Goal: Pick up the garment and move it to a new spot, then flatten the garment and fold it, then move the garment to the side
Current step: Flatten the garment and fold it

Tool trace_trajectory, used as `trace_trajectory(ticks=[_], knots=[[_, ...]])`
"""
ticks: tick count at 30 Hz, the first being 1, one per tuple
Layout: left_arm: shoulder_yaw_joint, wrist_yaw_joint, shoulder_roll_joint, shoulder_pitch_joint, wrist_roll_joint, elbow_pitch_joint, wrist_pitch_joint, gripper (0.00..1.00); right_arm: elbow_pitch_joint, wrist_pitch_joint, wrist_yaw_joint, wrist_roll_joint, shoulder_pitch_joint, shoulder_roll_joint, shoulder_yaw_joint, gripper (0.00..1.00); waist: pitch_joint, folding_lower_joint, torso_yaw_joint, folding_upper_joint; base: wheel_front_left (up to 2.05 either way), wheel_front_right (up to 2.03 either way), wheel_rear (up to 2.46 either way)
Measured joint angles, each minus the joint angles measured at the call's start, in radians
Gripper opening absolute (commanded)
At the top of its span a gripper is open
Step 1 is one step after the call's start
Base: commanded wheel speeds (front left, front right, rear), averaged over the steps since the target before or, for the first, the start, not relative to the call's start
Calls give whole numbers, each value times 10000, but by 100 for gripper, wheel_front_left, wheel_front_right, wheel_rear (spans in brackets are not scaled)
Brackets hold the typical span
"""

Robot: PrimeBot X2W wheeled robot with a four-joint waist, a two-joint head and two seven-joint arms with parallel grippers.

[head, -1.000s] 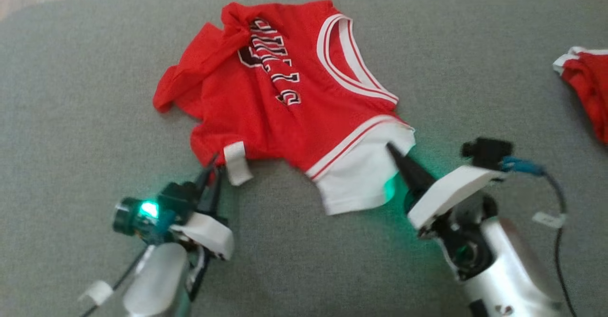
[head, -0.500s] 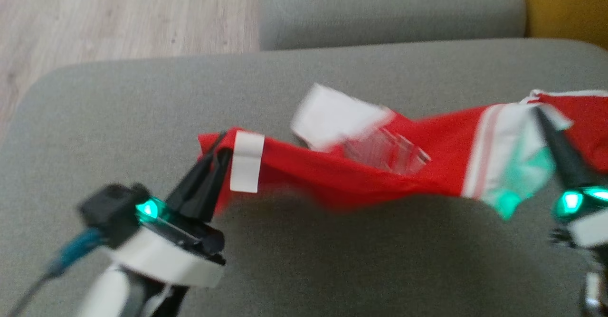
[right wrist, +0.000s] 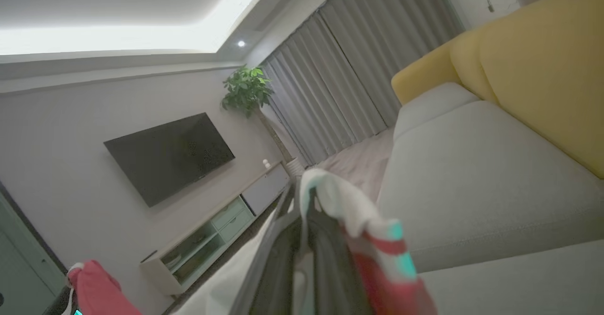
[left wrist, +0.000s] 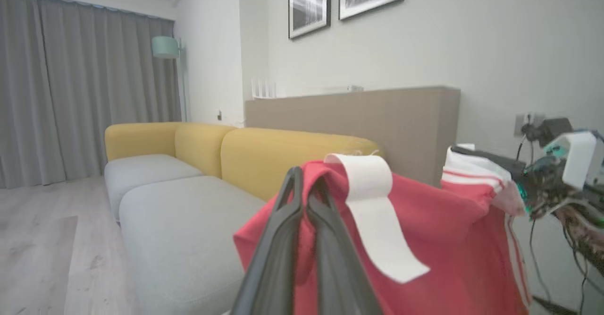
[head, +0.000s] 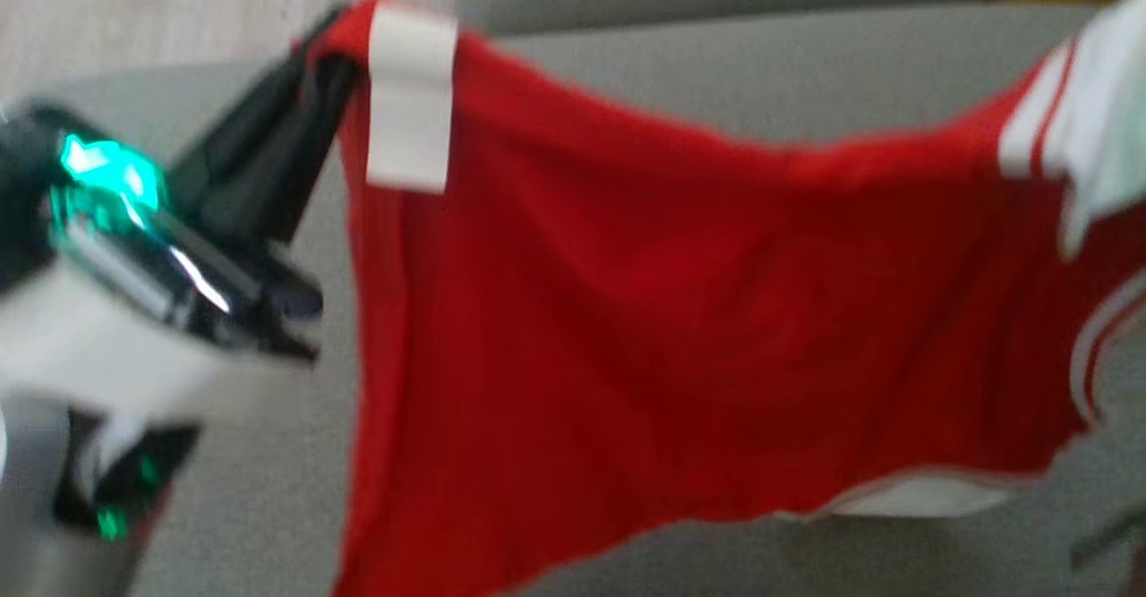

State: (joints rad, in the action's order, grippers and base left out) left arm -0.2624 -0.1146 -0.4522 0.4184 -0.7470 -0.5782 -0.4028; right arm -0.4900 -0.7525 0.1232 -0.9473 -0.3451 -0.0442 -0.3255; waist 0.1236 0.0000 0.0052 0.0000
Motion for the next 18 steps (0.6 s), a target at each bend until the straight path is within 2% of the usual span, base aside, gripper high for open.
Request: trace_trajectory(ticks=[2,5,8,11,14,18], knots=[[-255,-44,-236,1010,347,838,-96,0,1080,-173,0,627,-1239,-4,21,0,446,3,-21,0,0,0,0],[-654,-100,-232,2850,642,2673,100,0,3033,-219,0,1827,-3566,-19,182,0,1222,4,-51,0,0,0,0],[-823,-104,2,5029,1383,4932,1057,0,5001,401,0,2918,-6104,-40,391,0,2038,6,-71,-1,0,0,0],[-924,-104,397,7098,2142,7260,2414,0,6828,1611,0,3300,-8223,-73,554,0,2770,6,-83,-1,0,0,0],[-980,-178,717,8430,2775,9030,3912,0,8449,2838,0,3409,-9448,-96,642,0,3390,5,-110,-1,0,0,0],[-1695,-178,844,8806,3053,10640,5325,0,9940,3950,0,3106,-9611,-130,1012,0,3957,5,-157,-1,0,0,0]])
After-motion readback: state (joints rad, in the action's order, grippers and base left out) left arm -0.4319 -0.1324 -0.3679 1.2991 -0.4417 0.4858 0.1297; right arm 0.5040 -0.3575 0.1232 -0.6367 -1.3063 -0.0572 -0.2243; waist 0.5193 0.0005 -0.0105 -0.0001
